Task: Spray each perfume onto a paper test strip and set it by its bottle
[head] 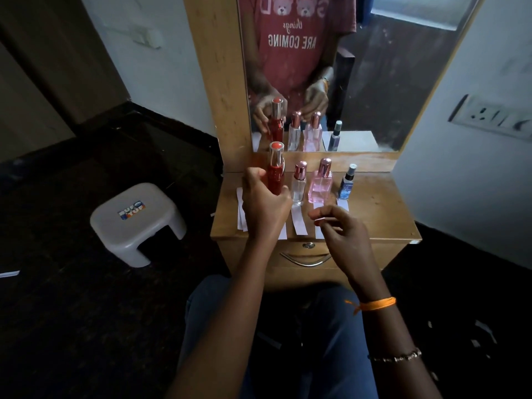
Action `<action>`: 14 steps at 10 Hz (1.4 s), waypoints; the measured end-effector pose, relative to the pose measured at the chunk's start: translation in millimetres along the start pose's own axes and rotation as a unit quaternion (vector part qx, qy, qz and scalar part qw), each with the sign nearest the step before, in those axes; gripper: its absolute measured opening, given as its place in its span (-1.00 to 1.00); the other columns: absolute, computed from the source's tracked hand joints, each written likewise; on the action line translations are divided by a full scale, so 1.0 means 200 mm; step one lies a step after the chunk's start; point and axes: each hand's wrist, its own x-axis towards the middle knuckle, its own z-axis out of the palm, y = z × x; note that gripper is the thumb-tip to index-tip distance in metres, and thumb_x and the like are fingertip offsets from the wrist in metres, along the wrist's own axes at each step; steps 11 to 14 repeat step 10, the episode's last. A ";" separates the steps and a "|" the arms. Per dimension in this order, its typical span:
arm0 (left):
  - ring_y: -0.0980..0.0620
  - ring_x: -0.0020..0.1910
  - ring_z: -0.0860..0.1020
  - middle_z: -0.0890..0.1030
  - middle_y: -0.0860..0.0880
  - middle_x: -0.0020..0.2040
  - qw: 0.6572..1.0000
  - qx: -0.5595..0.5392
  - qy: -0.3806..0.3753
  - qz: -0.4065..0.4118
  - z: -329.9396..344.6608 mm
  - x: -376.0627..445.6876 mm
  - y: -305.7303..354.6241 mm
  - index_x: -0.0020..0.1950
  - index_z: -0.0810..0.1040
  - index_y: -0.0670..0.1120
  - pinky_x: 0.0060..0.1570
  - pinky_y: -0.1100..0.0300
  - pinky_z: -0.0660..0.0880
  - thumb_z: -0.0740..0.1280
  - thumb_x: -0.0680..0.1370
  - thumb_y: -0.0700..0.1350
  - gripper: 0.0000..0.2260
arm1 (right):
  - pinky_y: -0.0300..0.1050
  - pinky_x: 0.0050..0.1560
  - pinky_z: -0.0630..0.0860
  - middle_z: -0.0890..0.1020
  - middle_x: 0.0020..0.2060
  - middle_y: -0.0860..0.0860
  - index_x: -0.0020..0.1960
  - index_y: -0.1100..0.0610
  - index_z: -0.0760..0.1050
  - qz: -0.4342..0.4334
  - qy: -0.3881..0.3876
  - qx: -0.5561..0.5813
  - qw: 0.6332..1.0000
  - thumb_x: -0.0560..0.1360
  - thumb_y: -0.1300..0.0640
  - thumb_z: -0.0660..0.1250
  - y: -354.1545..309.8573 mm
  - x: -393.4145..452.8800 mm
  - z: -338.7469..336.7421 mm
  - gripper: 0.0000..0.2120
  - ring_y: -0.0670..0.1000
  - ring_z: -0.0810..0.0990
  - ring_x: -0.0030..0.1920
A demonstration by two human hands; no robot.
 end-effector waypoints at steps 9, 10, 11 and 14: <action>0.02 0.34 0.35 0.40 -0.03 0.35 0.997 0.011 0.029 0.068 -0.08 -0.08 -0.05 0.32 0.32 -0.04 0.09 0.28 0.29 0.32 0.50 -0.19 -0.59 | -0.44 -0.16 0.47 0.65 -0.07 -0.04 -0.08 0.11 0.58 -0.030 -0.008 -0.032 0.999 0.51 0.33 0.27 -0.06 -0.02 -0.01 -0.83 -0.20 0.57 -0.07; 0.02 0.33 0.36 0.42 -0.05 0.32 0.991 0.018 0.071 0.111 -0.12 -0.14 -0.07 0.31 0.34 -0.06 0.05 0.32 0.27 0.27 0.53 -0.17 -0.65 | -0.39 -0.14 0.50 0.66 -0.06 0.00 -0.08 0.14 0.59 -0.062 0.010 -0.053 0.997 0.50 0.34 0.27 -0.09 -0.03 0.01 -0.84 -0.11 0.60 -0.07; 0.02 0.33 0.36 0.42 -0.05 0.32 0.991 0.018 0.071 0.111 -0.12 -0.14 -0.07 0.31 0.34 -0.06 0.05 0.32 0.27 0.27 0.53 -0.17 -0.65 | -0.39 -0.14 0.50 0.66 -0.06 0.00 -0.08 0.14 0.59 -0.062 0.010 -0.053 0.997 0.50 0.34 0.27 -0.09 -0.03 0.01 -0.84 -0.11 0.60 -0.07; 0.02 0.33 0.36 0.42 -0.05 0.32 0.991 0.018 0.071 0.111 -0.12 -0.14 -0.07 0.31 0.34 -0.06 0.05 0.32 0.27 0.27 0.53 -0.17 -0.65 | -0.39 -0.14 0.50 0.66 -0.06 0.00 -0.08 0.14 0.59 -0.062 0.010 -0.053 0.997 0.50 0.34 0.27 -0.09 -0.03 0.01 -0.84 -0.11 0.60 -0.07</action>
